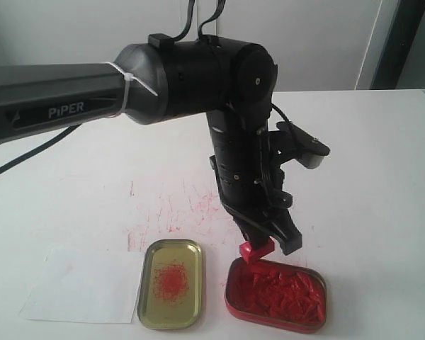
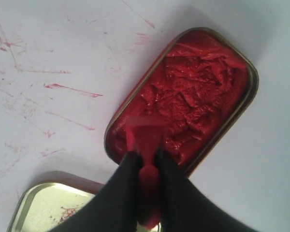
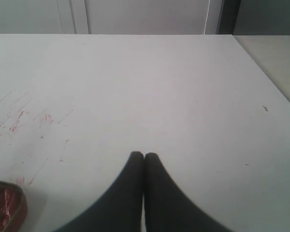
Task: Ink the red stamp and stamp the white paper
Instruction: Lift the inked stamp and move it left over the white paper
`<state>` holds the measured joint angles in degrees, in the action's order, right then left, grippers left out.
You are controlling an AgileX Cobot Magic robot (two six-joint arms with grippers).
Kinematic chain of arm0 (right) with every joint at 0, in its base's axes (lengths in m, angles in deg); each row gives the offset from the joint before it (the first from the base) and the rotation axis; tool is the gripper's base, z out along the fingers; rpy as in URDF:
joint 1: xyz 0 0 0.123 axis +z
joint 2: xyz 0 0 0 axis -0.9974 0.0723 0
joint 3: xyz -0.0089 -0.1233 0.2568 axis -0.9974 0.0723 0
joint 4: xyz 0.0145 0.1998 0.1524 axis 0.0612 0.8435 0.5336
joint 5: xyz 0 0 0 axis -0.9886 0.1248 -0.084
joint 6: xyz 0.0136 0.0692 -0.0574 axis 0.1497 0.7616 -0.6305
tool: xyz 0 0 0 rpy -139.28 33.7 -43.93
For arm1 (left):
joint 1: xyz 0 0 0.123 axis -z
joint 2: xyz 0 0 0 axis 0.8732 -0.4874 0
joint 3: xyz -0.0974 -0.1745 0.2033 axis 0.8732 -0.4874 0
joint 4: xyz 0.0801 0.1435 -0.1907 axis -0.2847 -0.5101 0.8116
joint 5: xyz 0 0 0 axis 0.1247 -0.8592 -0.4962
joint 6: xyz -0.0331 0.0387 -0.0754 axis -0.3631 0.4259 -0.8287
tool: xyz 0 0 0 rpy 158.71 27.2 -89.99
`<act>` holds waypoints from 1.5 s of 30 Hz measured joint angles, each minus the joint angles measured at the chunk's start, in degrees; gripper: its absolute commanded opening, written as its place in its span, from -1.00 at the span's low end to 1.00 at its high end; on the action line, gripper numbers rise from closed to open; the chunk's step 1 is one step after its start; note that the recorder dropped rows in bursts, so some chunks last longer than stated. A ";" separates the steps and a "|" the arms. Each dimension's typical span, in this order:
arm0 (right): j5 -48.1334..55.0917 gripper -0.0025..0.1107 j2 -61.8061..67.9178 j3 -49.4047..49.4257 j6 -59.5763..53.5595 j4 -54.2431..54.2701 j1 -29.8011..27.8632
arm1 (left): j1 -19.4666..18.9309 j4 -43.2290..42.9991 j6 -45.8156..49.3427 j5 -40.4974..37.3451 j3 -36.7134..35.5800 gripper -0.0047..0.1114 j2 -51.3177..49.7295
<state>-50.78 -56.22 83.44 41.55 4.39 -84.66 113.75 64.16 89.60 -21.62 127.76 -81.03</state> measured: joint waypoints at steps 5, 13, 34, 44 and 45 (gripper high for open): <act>0.00 -0.96 0.00 0.00 0.00 0.00 0.00 | -1.63 -1.37 -0.63 -1.33 -0.09 -0.92 0.30; 0.00 -0.96 0.00 0.00 0.00 0.00 0.00 | -4.30 -2.92 -2.01 -0.35 -4.40 -0.92 5.27; 0.00 -0.96 0.00 0.00 0.00 0.00 0.00 | -14.51 -5.54 -5.53 9.59 -34.50 -0.92 25.27; 0.00 -0.96 0.00 0.00 0.00 0.00 0.00 | -19.21 -5.64 -5.66 12.84 -46.40 -0.92 31.89; 0.00 -0.96 0.00 0.00 0.00 0.00 0.00 | -19.75 -5.64 -5.66 12.84 -47.18 -0.92 32.05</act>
<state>-50.78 -56.22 83.44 41.55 4.39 -84.66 94.00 58.51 83.94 -8.78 80.59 -48.97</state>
